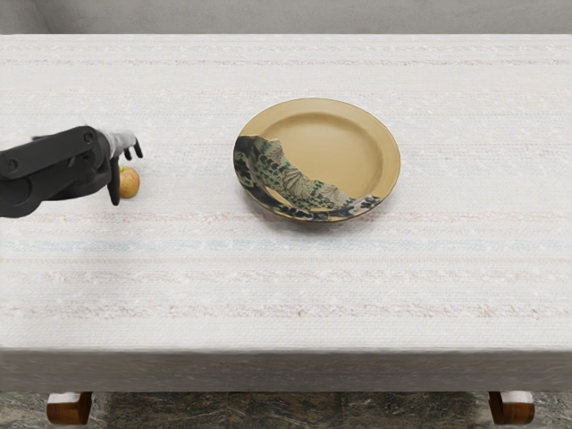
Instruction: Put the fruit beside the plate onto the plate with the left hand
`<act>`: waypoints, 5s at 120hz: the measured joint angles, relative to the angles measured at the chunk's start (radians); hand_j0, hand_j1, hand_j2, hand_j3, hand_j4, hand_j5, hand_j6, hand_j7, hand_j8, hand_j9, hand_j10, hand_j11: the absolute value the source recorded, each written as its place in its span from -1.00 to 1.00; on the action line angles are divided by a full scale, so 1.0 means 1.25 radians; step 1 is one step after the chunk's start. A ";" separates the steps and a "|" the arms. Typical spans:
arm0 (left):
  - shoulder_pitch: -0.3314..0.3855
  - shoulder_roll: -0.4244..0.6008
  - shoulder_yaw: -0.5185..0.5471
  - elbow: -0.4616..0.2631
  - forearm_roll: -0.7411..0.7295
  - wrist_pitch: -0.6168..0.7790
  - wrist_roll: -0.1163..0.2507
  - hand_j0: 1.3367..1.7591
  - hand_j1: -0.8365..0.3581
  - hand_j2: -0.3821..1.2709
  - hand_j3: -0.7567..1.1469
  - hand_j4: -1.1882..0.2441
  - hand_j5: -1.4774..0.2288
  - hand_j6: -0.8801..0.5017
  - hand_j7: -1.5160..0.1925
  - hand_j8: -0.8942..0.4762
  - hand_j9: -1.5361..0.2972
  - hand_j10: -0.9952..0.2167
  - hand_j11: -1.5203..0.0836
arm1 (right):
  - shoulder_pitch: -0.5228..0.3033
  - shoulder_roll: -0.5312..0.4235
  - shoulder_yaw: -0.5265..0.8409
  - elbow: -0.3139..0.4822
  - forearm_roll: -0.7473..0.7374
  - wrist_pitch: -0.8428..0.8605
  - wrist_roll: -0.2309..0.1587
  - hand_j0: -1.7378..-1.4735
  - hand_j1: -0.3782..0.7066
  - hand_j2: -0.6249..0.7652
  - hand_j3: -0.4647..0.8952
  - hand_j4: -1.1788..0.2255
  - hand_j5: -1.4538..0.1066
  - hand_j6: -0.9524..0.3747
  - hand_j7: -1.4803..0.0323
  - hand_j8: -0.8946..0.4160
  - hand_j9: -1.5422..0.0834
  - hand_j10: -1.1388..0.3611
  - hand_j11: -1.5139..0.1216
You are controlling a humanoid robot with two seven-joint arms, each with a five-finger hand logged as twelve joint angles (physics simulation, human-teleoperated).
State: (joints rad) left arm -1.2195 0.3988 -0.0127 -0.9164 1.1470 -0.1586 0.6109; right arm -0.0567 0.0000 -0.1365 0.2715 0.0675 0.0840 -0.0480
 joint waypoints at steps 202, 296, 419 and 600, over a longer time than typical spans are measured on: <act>-0.085 0.013 0.075 -0.047 -0.133 0.066 -0.001 0.47 -0.29 -0.11 -0.20 -0.50 -0.61 -0.10 -0.54 0.02 -0.57 -0.04 -0.56 | 0.000 0.000 0.001 0.000 0.000 -0.001 0.000 -0.40 -0.92 -0.11 -0.32 0.66 0.84 0.42 0.93 0.35 0.88 0.50 0.83; -0.132 -0.065 -0.333 -0.091 -0.417 -0.098 0.000 0.47 -0.27 -0.08 -0.20 -0.45 -0.70 -0.04 -0.63 0.04 -0.62 -0.07 -0.58 | 0.000 0.000 0.000 0.000 0.000 -0.001 0.000 -0.40 -0.92 -0.11 -0.32 0.66 0.84 0.42 0.93 0.35 0.88 0.50 0.83; -0.044 -0.238 -0.320 0.071 -0.377 -0.093 0.000 0.46 -0.26 -0.12 -0.20 -0.44 -0.70 -0.02 -0.65 0.05 -0.62 -0.07 -0.58 | 0.000 0.000 0.000 0.000 0.000 -0.001 0.000 -0.40 -0.92 -0.11 -0.32 0.66 0.84 0.42 0.93 0.35 0.88 0.50 0.83; 0.115 0.310 -0.366 -0.004 -0.794 -0.362 -0.188 0.52 0.98 -0.54 -0.21 0.66 0.73 0.27 0.77 0.30 0.67 0.64 0.89 | 0.000 0.000 0.001 0.001 0.000 0.000 0.000 -0.40 -0.92 -0.10 -0.32 0.66 0.84 0.42 0.93 0.35 0.88 0.50 0.83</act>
State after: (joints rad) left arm -1.0752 0.7869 -0.4697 -0.9217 0.1550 -0.6112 0.3760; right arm -0.0567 0.0000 -0.1353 0.2730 0.0675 0.0844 -0.0483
